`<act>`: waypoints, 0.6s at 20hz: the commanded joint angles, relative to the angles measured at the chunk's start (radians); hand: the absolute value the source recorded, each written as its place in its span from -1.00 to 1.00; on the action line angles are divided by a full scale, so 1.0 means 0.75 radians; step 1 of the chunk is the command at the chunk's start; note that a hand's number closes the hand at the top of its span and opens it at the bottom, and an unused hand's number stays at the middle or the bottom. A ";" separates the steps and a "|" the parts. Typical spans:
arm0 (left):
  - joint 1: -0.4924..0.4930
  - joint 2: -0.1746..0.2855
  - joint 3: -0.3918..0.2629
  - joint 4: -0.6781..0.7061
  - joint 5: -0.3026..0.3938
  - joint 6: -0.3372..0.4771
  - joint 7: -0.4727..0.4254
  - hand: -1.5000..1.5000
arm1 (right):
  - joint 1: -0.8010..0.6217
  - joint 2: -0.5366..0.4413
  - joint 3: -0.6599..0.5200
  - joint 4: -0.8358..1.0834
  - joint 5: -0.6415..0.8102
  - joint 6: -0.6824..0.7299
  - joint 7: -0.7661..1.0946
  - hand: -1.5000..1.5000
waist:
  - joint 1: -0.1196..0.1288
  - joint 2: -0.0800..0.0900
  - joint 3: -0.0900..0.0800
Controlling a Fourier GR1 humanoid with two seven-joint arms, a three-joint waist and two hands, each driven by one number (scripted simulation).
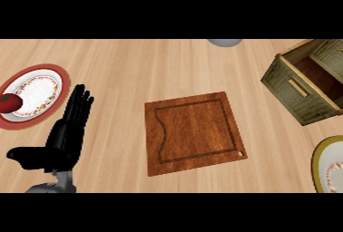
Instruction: Pick the bell pepper from the cutting board and place it in the basket
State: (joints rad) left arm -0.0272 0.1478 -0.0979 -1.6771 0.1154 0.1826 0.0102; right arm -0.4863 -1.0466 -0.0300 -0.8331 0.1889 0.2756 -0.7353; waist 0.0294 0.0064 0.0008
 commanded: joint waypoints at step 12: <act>-0.116 -0.065 0.020 0.134 -0.069 0.028 -0.038 0.00 | -0.358 0.162 -0.003 0.684 0.279 -0.097 -0.251 1.00 | 0.004 0.010 0.002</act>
State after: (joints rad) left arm -0.0628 0.1254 -0.0837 -1.6386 0.0949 0.1737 0.0023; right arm -0.7040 -0.9479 -0.0264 -0.4348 0.3587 0.2351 -0.8791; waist 0.0290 0.0093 0.0017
